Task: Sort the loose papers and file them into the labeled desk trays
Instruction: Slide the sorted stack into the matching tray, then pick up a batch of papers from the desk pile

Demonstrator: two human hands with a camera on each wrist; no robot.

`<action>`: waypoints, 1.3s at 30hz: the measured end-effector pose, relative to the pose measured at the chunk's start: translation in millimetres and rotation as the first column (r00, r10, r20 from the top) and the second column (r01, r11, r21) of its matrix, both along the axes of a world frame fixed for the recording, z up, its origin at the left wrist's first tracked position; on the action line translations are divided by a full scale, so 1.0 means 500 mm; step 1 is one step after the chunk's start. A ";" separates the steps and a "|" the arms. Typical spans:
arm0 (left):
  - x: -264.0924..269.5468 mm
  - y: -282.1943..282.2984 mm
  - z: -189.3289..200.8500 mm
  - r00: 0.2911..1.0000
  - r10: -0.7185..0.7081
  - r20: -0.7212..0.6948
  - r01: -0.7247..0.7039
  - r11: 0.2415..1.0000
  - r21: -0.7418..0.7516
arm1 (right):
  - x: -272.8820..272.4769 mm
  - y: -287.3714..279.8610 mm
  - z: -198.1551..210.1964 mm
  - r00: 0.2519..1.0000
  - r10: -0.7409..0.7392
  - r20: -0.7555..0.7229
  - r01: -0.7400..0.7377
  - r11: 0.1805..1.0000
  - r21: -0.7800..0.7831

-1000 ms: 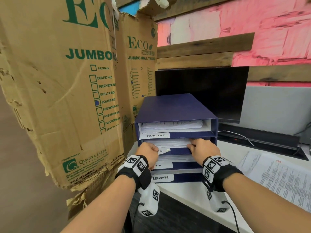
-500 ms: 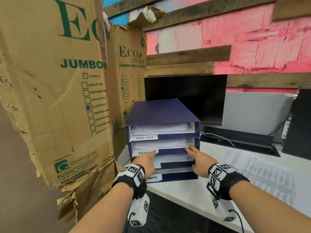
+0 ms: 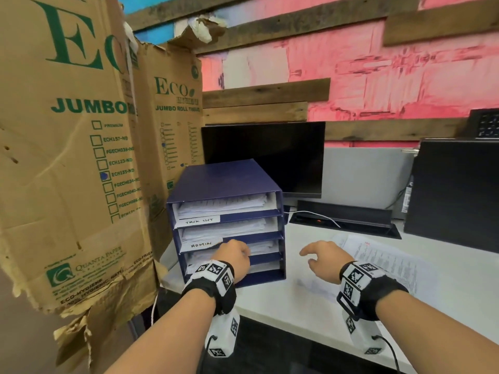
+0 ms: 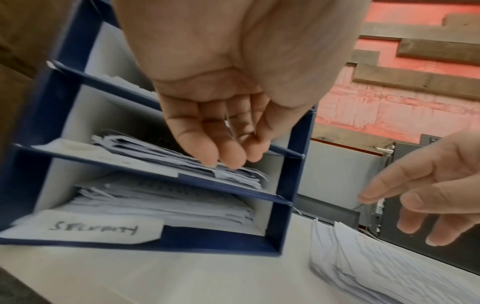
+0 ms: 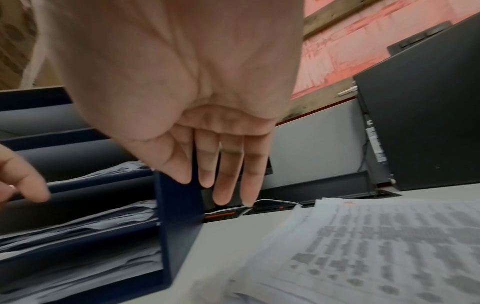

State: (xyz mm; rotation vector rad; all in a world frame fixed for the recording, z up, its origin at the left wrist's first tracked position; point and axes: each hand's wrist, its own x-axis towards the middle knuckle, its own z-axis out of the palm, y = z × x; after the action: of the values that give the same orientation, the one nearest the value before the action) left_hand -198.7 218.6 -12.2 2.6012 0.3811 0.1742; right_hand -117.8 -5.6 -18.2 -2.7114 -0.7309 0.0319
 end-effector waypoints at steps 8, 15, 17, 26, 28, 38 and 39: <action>0.071 -0.118 -0.044 0.989 -0.111 -0.101 0.109 0.994 -0.021 | 0.027 -0.167 -0.046 0.957 -0.250 -0.149 0.228 0.962 -0.148; 0.146 -0.224 -0.083 0.963 -0.175 -0.205 0.153 0.981 -0.119 | 0.035 -0.286 -0.087 0.929 -0.284 -0.237 0.193 0.919 -0.344; 0.168 -0.254 -0.093 0.954 -0.180 -0.241 0.161 0.982 -0.096 | 0.039 -0.314 -0.094 0.931 -0.242 -0.274 0.152 0.939 -0.310; 0.232 -0.322 -0.135 0.913 -0.079 -0.401 0.117 0.991 0.071 | 0.076 -0.379 -0.106 0.911 -0.161 -0.380 0.106 0.981 -0.163; 0.244 -0.327 -0.138 0.915 -0.042 -0.401 0.090 0.991 0.102 | 0.080 -0.386 -0.107 0.920 -0.151 -0.361 0.097 0.982 -0.163; 0.265 -0.357 -0.138 0.942 -0.094 -0.322 0.026 0.977 -0.211 | 0.101 -0.391 -0.104 0.915 -0.122 -0.385 0.084 0.990 -0.116; 0.265 -0.363 -0.136 0.948 -0.093 -0.303 0.019 0.971 -0.238 | 0.101 -0.393 -0.104 0.913 -0.124 -0.389 0.086 0.990 -0.113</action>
State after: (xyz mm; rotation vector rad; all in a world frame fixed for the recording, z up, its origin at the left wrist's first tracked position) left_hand -66.1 37.4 -80.2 2.4022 0.4093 -0.2920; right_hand -67.1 -202.2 -70.2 -2.6973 -0.4708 0.5855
